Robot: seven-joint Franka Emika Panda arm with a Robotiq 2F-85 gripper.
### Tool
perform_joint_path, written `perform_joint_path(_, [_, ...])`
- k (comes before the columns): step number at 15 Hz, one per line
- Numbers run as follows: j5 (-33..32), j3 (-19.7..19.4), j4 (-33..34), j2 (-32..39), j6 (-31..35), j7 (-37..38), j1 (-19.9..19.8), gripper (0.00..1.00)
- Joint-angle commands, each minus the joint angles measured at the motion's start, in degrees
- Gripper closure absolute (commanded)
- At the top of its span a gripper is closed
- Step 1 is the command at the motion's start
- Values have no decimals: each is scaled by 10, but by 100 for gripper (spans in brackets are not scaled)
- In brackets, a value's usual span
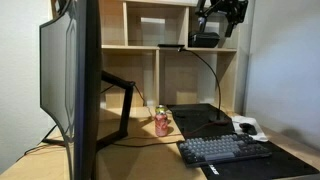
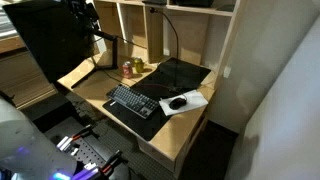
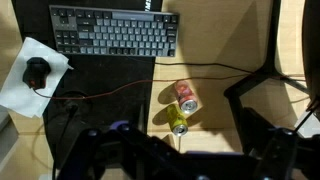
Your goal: Move the mouse to the bottom of the table, the take the two cans and put them on the paper
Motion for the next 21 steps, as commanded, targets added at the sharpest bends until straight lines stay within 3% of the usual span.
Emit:
perform_joint_path(1, [0, 0, 1, 1, -1, 0, 0, 0])
perform_joint_path(4, [0, 0, 1, 1, -1, 0, 0, 0])
perform_joint_path(6, [-20, 1, 0, 40, 35, 61, -40, 0])
perform_joint_path(9, [-15, 4, 1, 66, 50, 142, -60, 0])
perform_joint_path(10, [-23, -42, -28, 58, 61, 109, -85, 0])
perform_joint_path(13, [-31, -81, -41, 89, 69, 129, -128, 0])
perform_joint_path(15, [3, -118, -25, 110, 54, 132, -142, 0])
perform_joint_path(16, [-18, -103, -34, 93, 55, 122, -136, 0])
perform_joint_path(19, [-4, -124, -31, 107, 55, 122, -145, 0])
perform_joint_path(21, [-54, -116, -22, 164, 103, 168, -173, 0])
